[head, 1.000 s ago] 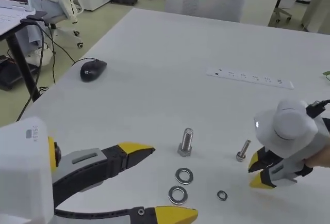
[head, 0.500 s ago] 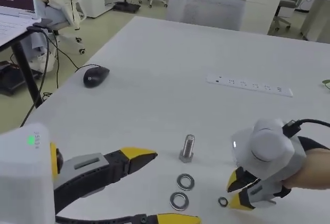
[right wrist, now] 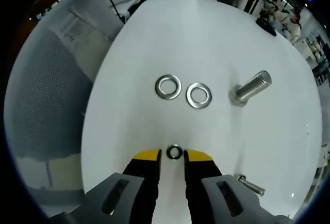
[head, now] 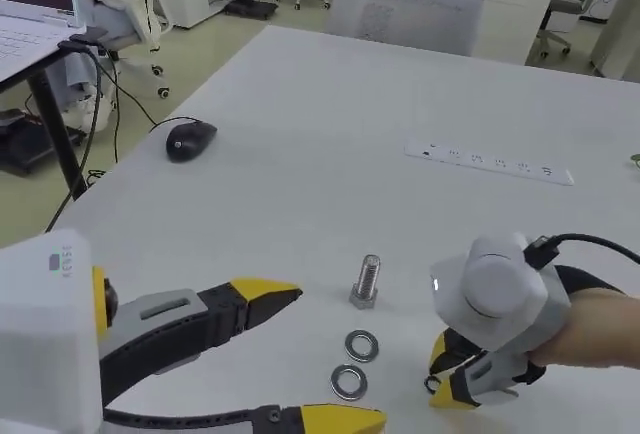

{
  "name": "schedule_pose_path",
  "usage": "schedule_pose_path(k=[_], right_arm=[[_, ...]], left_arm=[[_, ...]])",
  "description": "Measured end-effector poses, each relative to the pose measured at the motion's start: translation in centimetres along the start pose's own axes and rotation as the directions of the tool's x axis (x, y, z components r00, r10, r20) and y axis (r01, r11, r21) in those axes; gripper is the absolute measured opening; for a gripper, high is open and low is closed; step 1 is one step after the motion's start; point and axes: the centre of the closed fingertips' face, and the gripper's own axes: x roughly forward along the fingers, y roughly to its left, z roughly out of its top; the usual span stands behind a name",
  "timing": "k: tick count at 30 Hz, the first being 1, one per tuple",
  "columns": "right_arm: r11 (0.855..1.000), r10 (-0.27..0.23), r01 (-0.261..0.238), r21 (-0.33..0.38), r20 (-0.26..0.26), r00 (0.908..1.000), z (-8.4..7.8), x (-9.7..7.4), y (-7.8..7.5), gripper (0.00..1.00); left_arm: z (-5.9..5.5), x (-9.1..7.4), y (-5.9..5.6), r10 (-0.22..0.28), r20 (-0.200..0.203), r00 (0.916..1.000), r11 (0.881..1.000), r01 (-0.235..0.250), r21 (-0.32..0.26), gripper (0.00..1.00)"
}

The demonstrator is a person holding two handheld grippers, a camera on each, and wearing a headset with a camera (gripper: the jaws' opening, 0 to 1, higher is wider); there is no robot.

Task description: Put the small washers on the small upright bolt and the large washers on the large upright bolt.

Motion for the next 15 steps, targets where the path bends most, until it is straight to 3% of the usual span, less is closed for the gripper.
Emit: schedule_pose_path(k=[7, 15], right_arm=[[1.000, -0.004, 0.004, 0.005, -0.028, 0.9996, -0.10, -0.02, 0.06, 0.18], [1.000, -0.007, 0.007, -0.005, -0.017, 0.9998, -0.21, -0.03, -0.18, 0.13]], left_arm=[[0.07, 0.09, 0.22, 0.005, 0.006, 1.0000, 1.000, -0.005, -0.001, 0.59], [0.05, 0.26, 0.31, 0.008, 0.008, 0.9999, 1.000, -0.008, 0.000, 0.59]])
